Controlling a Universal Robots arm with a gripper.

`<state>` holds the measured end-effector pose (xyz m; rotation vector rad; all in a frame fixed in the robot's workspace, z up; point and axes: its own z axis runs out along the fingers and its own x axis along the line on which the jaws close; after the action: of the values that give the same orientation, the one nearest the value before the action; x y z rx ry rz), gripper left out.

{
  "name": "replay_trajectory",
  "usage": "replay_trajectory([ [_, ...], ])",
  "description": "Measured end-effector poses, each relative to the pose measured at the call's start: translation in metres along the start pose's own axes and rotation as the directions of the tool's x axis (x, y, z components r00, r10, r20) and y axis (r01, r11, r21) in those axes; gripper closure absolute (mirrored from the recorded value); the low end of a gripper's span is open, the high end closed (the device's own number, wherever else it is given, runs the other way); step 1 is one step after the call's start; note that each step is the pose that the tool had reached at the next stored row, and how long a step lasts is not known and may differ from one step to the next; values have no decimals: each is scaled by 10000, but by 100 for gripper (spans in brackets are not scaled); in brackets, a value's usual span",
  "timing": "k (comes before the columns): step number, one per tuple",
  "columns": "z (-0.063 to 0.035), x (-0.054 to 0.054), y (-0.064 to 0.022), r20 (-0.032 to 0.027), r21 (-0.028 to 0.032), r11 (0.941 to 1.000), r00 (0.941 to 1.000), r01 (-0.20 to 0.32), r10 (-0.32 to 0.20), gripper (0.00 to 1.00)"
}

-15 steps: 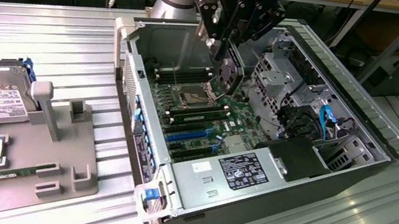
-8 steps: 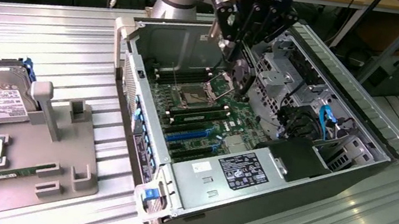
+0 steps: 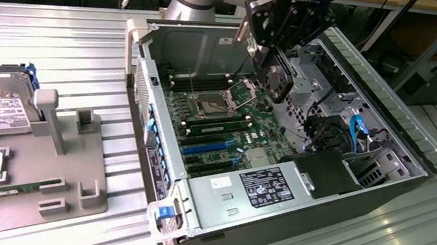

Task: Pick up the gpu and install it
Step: 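Pick up the gpu and move the gpu toward the slot, then insert the gpu into the slot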

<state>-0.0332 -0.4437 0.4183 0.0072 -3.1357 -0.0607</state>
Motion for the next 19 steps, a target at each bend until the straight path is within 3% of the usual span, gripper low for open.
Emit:
replay_trajectory([
  [19,1,-24,0,-5,1,9999,9999,101,-101,73],
])
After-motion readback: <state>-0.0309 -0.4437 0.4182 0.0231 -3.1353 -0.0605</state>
